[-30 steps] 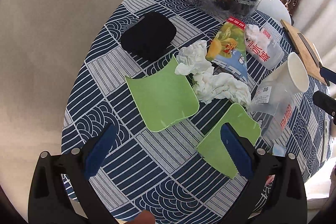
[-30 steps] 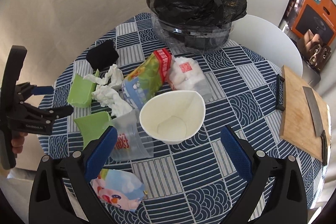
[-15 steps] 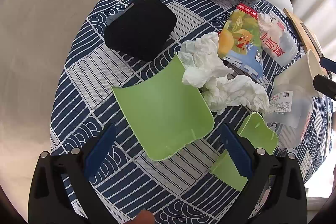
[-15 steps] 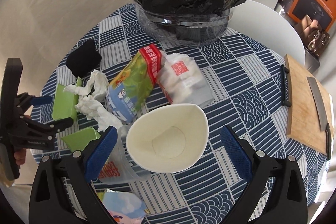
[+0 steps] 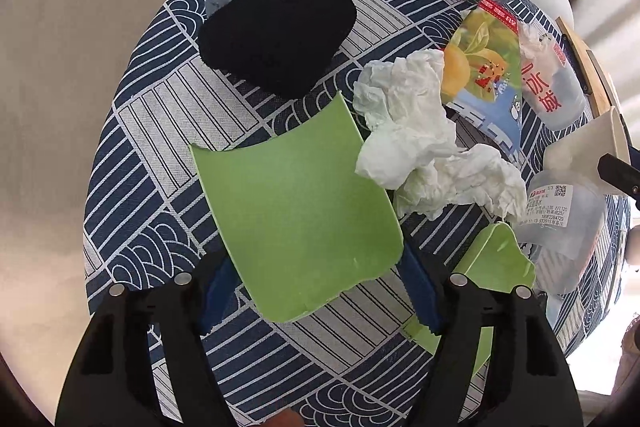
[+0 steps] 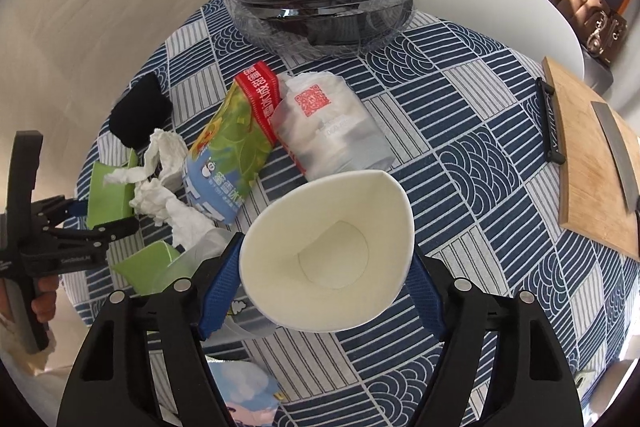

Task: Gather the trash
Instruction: 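Close the left tool on the green container while the right tool grips the white paper cup, then carry both held items over the black trash bin and open both tools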

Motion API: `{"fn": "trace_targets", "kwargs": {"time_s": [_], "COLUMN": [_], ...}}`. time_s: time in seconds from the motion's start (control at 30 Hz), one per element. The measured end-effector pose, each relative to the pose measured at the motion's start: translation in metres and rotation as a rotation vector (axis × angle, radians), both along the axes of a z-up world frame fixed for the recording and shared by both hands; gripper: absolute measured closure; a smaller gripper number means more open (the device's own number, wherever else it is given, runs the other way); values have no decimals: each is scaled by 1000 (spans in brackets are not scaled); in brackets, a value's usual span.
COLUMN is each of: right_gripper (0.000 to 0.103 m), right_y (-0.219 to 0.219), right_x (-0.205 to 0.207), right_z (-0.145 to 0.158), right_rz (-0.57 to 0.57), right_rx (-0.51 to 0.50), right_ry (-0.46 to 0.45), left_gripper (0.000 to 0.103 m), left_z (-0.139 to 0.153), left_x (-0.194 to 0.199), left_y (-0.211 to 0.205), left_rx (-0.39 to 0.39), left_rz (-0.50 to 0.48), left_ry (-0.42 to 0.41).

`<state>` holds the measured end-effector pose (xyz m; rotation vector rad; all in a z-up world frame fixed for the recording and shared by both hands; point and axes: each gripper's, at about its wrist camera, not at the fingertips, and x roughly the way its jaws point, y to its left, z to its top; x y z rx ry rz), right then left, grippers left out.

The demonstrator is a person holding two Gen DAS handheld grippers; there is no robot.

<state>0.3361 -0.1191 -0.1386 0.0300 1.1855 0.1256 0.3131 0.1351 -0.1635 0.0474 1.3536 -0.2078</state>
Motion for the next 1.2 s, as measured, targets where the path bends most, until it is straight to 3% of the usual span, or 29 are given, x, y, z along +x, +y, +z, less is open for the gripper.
{"fn": "trace_targets", "kwargs": {"time_s": [0.3, 0.43, 0.8, 1.2], "right_gripper": [33, 32, 32, 32], "right_y": [-13, -20, -36, -51], "right_x": [-22, -34, -62, -80], "right_z": [20, 27, 43, 59], "right_rz": [26, 27, 52, 73], "right_rx": [1, 4, 25, 47], "right_ry": [-41, -62, -126, -188], "left_gripper": [31, 32, 32, 33], "left_z": [16, 21, 54, 89], "left_x": [-29, -51, -100, -106], "left_y": [9, 7, -3, -14], "left_rx": [-14, 40, 98, 124], "left_rz": [49, 43, 55, 51], "left_ry": [4, 0, -57, -126]}}
